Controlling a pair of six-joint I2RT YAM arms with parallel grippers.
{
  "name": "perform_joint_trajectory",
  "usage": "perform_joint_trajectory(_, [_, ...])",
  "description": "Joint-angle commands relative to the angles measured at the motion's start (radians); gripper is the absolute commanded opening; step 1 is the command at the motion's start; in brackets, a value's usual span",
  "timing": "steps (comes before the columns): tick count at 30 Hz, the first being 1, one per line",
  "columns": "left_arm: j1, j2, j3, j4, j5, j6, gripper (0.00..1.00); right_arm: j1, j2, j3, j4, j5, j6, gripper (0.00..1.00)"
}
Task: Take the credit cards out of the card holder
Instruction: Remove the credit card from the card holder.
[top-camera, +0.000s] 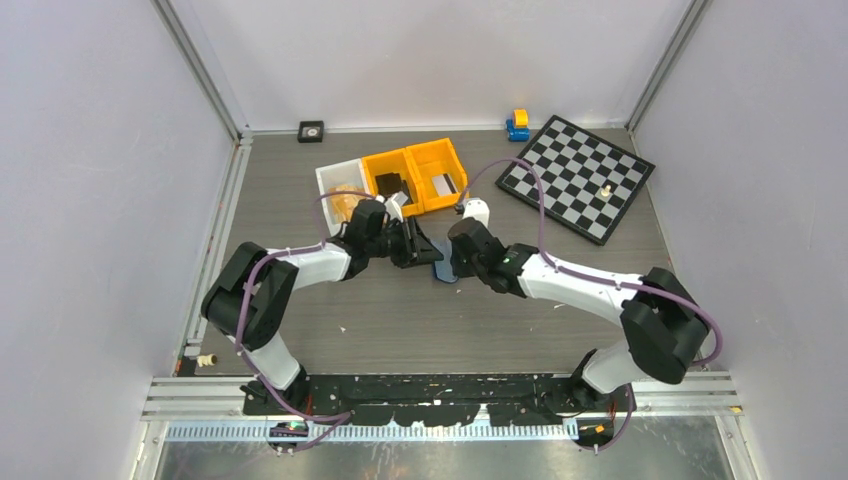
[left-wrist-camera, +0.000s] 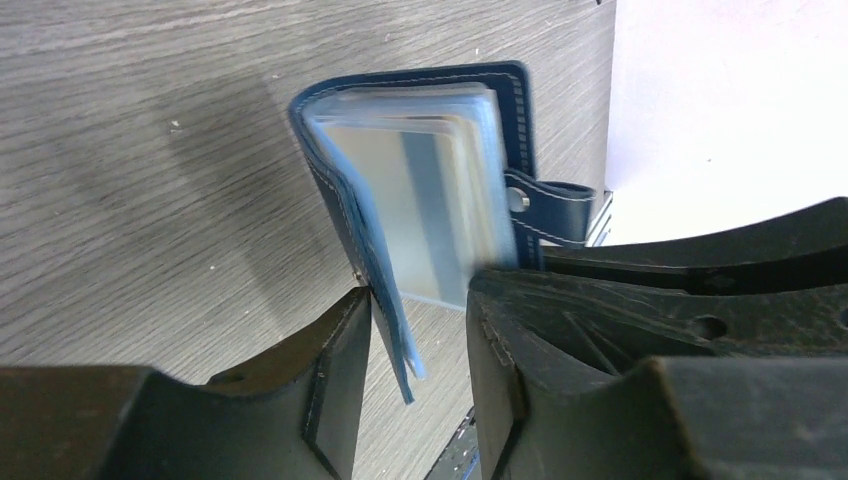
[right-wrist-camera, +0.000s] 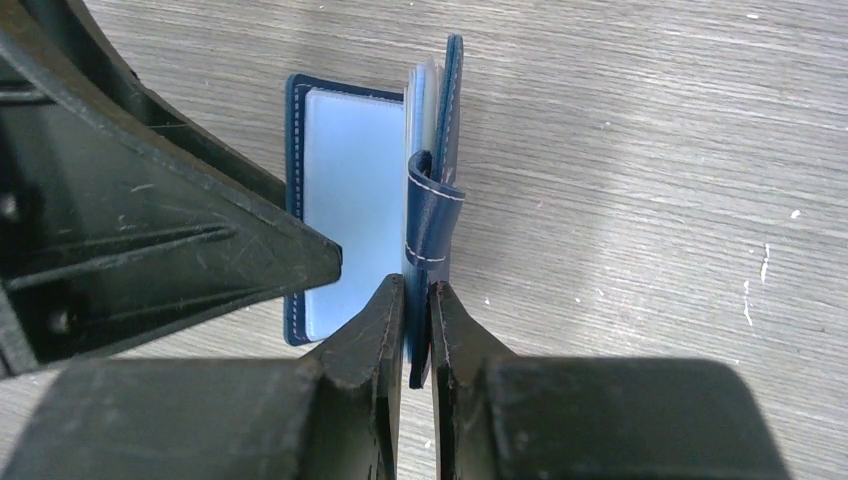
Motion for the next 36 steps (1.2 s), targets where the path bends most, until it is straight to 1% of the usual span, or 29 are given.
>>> perform_joint_trajectory(1, [-0.004,0.003,0.037,-0.014,0.001,0.015,0.42,-0.006,-0.12,-0.037,0.117,0.009,0.032,0.01])
perform_joint_trajectory(8, [0.006,-0.01,0.023,-0.011,-0.013,0.003,0.44,-0.019,-0.236,-0.114,0.182,0.025,0.047,0.01])
perform_joint_trajectory(10, [0.011,-0.02,0.008,0.019,-0.009,-0.007,0.44,-0.021,-0.254,-0.125,0.194,0.022,0.052,0.01])
perform_joint_trajectory(13, [0.013,-0.014,-0.015,0.121,0.037,-0.04,0.44,-0.029,-0.277,-0.15,0.235,-0.016,0.059,0.01])
perform_joint_trajectory(15, [0.014,0.001,-0.022,0.178,0.068,-0.067,0.36,-0.035,-0.286,-0.161,0.263,-0.049,0.062,0.01])
perform_joint_trajectory(17, [0.017,0.007,-0.032,0.231,0.085,-0.092,0.19,-0.037,-0.289,-0.163,0.264,-0.064,0.061,0.01])
perform_joint_trajectory(19, [0.022,0.003,-0.043,0.253,0.087,-0.098,0.07,-0.038,-0.289,-0.165,0.271,-0.08,0.055,0.01])
perform_joint_trajectory(20, [0.024,-0.001,-0.045,0.254,0.085,-0.098,0.03,-0.038,-0.289,-0.167,0.278,-0.091,0.053,0.01])
perform_joint_trajectory(21, [0.027,-0.004,-0.048,0.254,0.085,-0.099,0.01,-0.038,-0.29,-0.168,0.283,-0.104,0.052,0.06])
perform_joint_trajectory(24, [0.035,-0.013,-0.059,0.255,0.076,-0.107,0.0,-0.038,-0.296,-0.176,0.296,-0.122,0.055,0.26])
perform_joint_trajectory(25, [0.039,-0.013,-0.063,0.26,0.074,-0.112,0.0,-0.038,-0.3,-0.179,0.295,-0.114,0.059,0.28])
perform_joint_trajectory(26, [0.044,-0.015,-0.068,0.269,0.076,-0.117,0.0,-0.038,-0.302,-0.18,0.291,-0.104,0.063,0.29])
perform_joint_trajectory(28, [0.052,-0.015,-0.076,0.289,0.083,-0.13,0.0,-0.042,-0.306,-0.179,0.285,-0.097,0.067,0.27])
perform_joint_trajectory(30, [0.053,-0.014,-0.075,0.294,0.086,-0.132,0.0,-0.047,-0.306,-0.181,0.292,-0.115,0.072,0.26])
perform_joint_trajectory(34, [0.055,-0.005,-0.079,0.32,0.096,-0.146,0.0,-0.048,-0.294,-0.177,0.299,-0.135,0.077,0.2])
perform_joint_trajectory(36, [0.055,-0.012,-0.089,0.348,0.099,-0.156,0.0,-0.051,-0.281,-0.167,0.285,-0.135,0.075,0.23])
